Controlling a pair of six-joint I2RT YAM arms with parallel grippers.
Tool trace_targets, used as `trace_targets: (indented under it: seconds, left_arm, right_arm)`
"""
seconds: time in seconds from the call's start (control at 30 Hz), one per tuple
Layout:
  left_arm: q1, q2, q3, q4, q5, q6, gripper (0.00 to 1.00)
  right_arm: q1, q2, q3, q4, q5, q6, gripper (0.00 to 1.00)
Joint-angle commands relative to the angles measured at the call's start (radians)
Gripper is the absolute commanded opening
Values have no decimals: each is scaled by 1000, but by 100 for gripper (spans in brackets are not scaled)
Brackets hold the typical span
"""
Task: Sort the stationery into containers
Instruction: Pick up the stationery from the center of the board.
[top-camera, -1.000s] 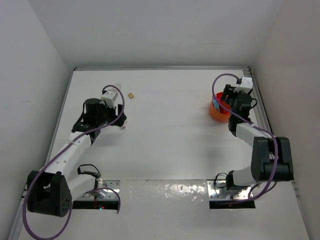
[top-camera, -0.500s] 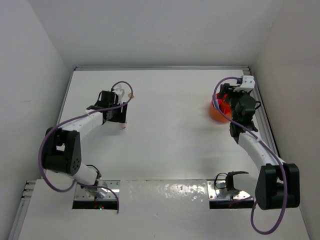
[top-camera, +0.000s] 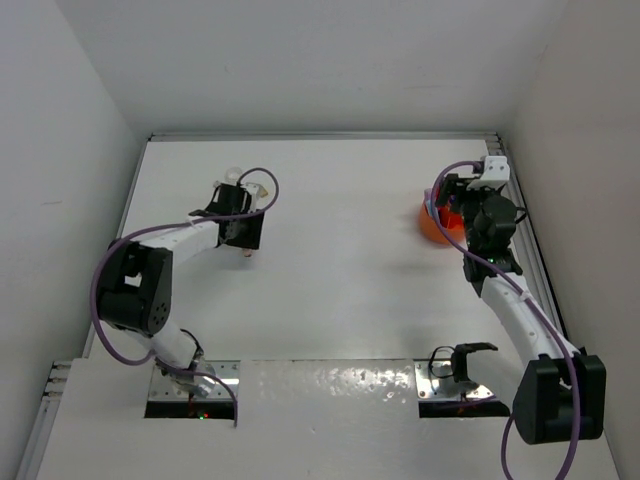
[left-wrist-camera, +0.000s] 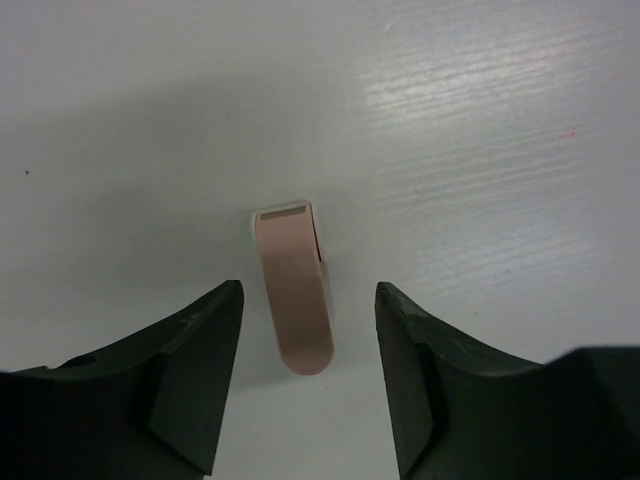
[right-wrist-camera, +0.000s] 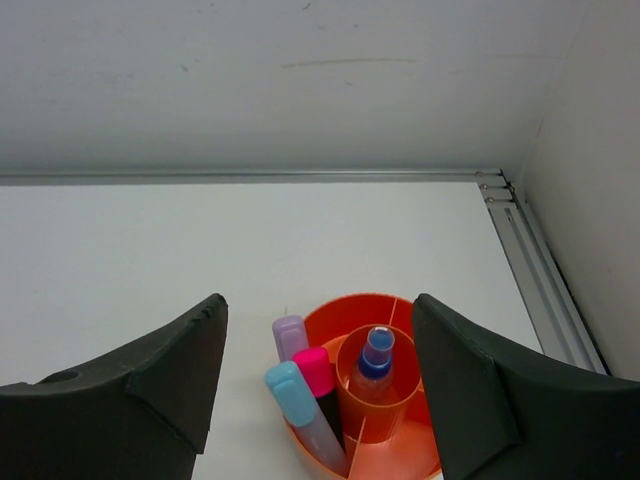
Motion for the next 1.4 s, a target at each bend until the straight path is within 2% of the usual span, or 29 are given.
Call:
trace_targets:
  seconds: [0.0,0.07,0.27,0.43,0.47,0.57,0.6,0.63,0.67,0.7,0.77,0.83,0.87,0.93,1.0,1.17,1.27,1.37]
  left_arm:
    - [-8,-1,-37,7,-79,-67,51]
    - [15,12,-43,9,-71,-118,48]
    - [14,32,-57,63,-73,-136,40]
    - [3,23,-81,104,-82,-126,10]
    - [0,18,-86,106,-73,-122,0]
    - [-12,-22,-97,103,-15,-64,0]
    - [-19,-60,-97,101,52,7,0]
    - [-31,-83,-97,100,179,46,0]
    - [-39,-136,-98,98,262,156,0]
    - [-63,-172,-101,101,418,213,0]
    - [-74,-290,-140,127,603,342,0]
    - [-85,-347,-160,184,837,381,0]
    - [-91,-371,-155,201,892,376,0]
    - [-117,-370,-129,208,1002,352,0]
    - [-146,-359,-100,219,1048,293,0]
    - [-198,-410,-103,277,1049,263,0]
    - [-203,-418,-92,359,1062,227,0]
    - [-215,-424,-85,369,1069,229,0]
  right_arm:
    - [4,-14,-6,0,0,-10,73]
    - [4,-18,-7,0,-4,-7,73]
    - [4,-32,-24,-23,0,-13,73]
    - [4,-52,-35,-61,-13,-21,73]
    - [5,-58,-33,-72,-45,-30,73]
    - [4,-55,20,-202,-200,-105,72]
    - [5,-48,77,-251,-339,-121,73]
    - [19,-35,115,-369,-405,-184,73]
    - [30,0,201,-437,-526,-222,73]
    - [62,23,247,-579,-582,-240,73]
    - [106,104,395,-711,-668,-292,72]
    - [195,159,491,-885,-774,-334,72]
    - [226,185,575,-931,-797,-354,72]
    - [312,235,622,-982,-822,-368,71]
    - [381,244,625,-945,-826,-377,72]
    - [478,261,637,-939,-833,-406,72]
    - [515,281,643,-945,-845,-427,72]
    - [544,304,656,-944,-842,-427,73]
